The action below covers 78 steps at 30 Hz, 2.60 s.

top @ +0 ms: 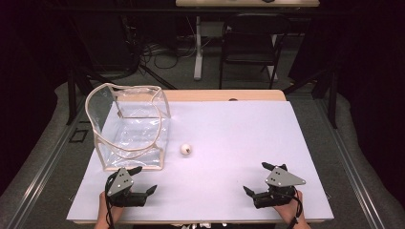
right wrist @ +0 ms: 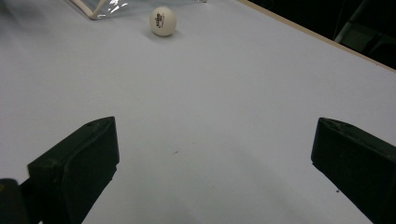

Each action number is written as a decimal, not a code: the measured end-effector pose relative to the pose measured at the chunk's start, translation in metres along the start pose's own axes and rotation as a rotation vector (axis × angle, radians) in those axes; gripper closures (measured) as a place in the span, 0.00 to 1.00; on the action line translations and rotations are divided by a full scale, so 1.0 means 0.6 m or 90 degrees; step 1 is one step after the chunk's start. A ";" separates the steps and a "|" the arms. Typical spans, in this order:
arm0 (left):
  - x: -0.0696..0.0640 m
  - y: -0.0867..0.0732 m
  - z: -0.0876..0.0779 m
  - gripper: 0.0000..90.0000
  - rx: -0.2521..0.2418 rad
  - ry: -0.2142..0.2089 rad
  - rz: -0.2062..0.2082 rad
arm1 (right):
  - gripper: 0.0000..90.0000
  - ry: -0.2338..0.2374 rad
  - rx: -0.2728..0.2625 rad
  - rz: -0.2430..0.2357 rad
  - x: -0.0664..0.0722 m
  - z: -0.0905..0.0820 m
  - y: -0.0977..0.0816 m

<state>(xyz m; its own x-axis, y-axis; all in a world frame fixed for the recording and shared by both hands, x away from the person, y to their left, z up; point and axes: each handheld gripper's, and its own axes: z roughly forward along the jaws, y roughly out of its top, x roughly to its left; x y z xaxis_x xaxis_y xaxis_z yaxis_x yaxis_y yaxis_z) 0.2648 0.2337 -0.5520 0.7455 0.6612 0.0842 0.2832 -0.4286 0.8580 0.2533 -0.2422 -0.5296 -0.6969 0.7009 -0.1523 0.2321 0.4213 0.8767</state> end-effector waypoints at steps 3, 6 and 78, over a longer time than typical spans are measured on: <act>-0.001 0.001 0.000 0.18 0.001 0.001 0.001 | 0.01 0.002 0.003 0.001 -0.001 0.003 -0.001; -0.002 0.001 0.001 0.18 0.003 0.001 0.003 | 0.01 0.005 0.003 0.003 -0.001 0.004 -0.001; -0.003 0.008 0.015 0.18 0.004 -0.027 0.024 | 0.00 0.057 0.100 0.016 -0.019 0.121 0.080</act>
<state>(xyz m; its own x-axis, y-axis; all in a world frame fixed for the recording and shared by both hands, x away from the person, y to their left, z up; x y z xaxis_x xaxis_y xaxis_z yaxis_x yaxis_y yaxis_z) 0.2699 0.2249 -0.5526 0.7807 0.6177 0.0945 0.2585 -0.4569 0.8511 0.3214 -0.1881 -0.5190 -0.7454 0.6614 -0.0832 0.3489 0.4934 0.7967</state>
